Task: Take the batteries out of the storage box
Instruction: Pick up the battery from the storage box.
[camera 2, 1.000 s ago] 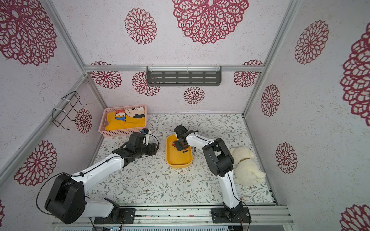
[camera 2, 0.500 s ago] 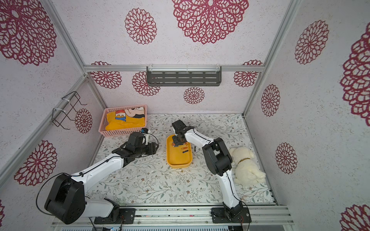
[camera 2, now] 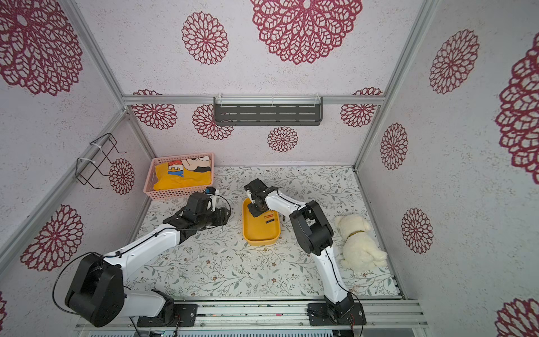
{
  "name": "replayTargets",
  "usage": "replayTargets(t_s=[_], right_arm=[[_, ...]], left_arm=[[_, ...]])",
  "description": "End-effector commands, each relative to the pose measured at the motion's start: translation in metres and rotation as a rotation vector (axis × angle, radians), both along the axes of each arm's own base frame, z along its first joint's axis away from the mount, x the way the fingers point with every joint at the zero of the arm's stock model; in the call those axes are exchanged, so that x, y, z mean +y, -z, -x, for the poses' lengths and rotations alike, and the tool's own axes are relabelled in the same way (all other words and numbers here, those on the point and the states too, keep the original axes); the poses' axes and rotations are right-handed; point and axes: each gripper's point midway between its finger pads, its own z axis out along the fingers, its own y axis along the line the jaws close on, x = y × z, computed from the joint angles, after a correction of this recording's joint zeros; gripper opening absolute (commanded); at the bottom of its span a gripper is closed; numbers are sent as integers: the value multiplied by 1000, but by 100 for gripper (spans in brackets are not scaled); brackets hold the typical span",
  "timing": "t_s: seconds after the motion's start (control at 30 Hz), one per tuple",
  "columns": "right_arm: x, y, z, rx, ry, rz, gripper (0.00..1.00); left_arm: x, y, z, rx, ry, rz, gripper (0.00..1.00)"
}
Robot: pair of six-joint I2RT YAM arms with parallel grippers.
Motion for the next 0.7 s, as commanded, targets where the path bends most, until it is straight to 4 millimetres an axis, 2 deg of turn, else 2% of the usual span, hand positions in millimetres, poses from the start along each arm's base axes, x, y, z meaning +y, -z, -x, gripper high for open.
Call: replayTargets(t_s=[0.0,0.13,0.23,0.37,0.67], right_arm=[[6,4,2,6,-57,18,33],[9,7,4,16,-80,11,37],[11,3,9,19,-94,0,37],[10,-1,12,19,-84,-8,27],[9,0,15,22,-69,-7,16]], left_arm=[[2,5,-2,5,-12,5,60],[3,7,-1,10,-15,5,60],[3,8,0,14,-14,6,60],[3,9,-1,12,-14,2,60],[2,9,-3,14,-11,5,60]])
